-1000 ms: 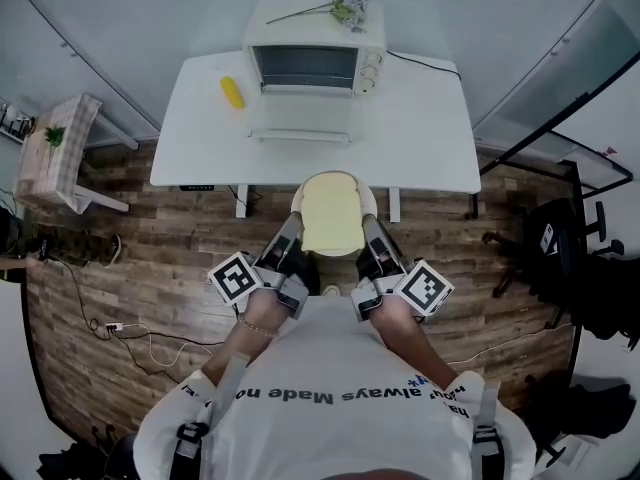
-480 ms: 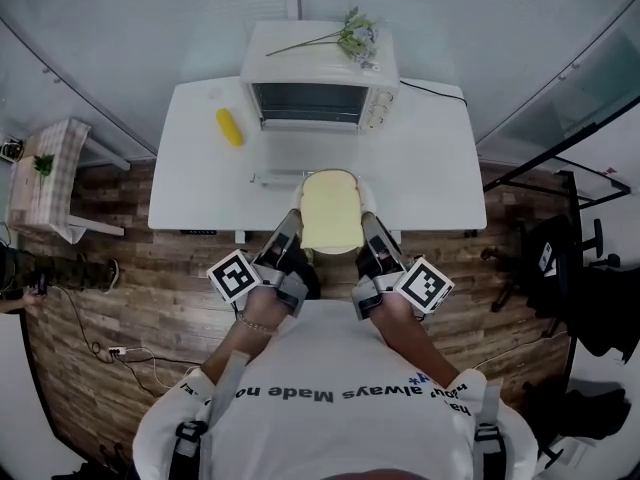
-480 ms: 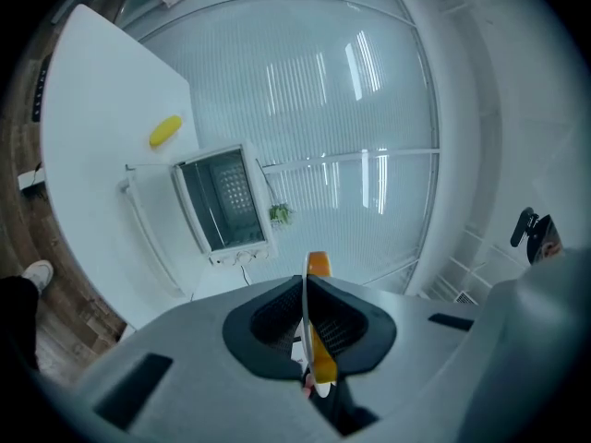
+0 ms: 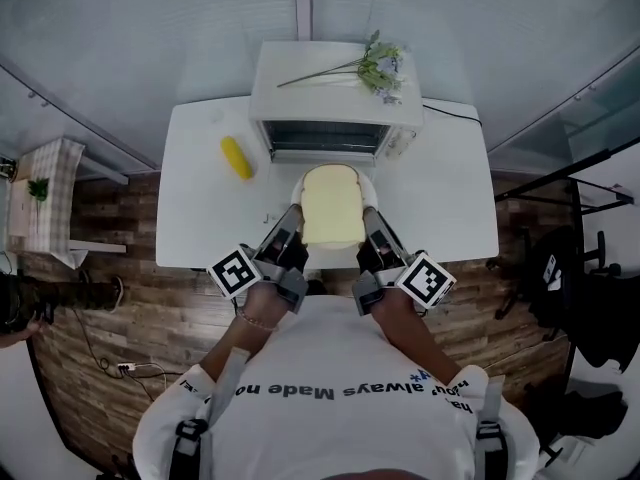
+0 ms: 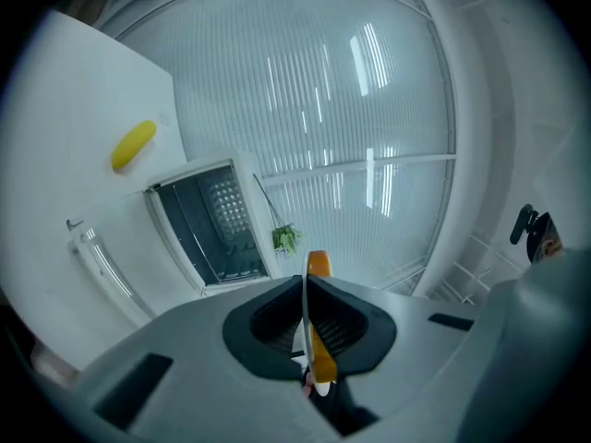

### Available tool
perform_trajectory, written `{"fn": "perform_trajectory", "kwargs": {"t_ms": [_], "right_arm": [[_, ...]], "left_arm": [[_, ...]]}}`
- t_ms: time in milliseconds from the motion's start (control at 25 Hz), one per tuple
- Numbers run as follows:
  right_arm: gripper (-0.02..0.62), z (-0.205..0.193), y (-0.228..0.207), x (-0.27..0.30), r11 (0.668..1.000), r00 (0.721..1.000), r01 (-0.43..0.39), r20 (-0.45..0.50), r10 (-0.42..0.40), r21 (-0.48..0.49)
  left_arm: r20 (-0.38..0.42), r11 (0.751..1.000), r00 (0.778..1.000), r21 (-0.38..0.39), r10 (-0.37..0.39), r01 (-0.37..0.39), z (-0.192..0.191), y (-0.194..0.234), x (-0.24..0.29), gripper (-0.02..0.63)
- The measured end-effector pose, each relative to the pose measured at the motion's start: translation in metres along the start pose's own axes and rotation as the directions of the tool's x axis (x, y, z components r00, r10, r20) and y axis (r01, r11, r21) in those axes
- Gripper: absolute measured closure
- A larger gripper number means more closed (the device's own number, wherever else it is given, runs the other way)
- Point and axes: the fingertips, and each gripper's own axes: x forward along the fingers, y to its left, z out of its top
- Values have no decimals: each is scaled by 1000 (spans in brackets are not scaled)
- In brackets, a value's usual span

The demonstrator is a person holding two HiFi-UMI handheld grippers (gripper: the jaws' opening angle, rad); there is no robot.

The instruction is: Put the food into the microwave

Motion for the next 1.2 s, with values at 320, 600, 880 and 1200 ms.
{"fn": "perform_trajectory", "kwargs": {"t_ms": [320, 600, 880, 1200], "right_arm": [[568, 11, -8, 60, 1000, 1000, 7, 10, -7, 8], [568, 16, -22, 72, 999, 999, 36, -7, -35, 22], [568, 37, -31, 70, 999, 999, 26, -24, -25, 31], [568, 70, -46, 65, 999, 999, 28, -38, -27, 26]], "left_arm": [[-15, 1000, 1000, 1, 8, -8, 49, 20, 35, 588], [-8, 999, 1000, -23, 23, -23, 54, 34, 47, 588], [13, 999, 999, -33, 35, -34, 41, 34, 67, 588], [10, 998, 999, -28, 48, -48, 23, 34, 98, 588]]}}
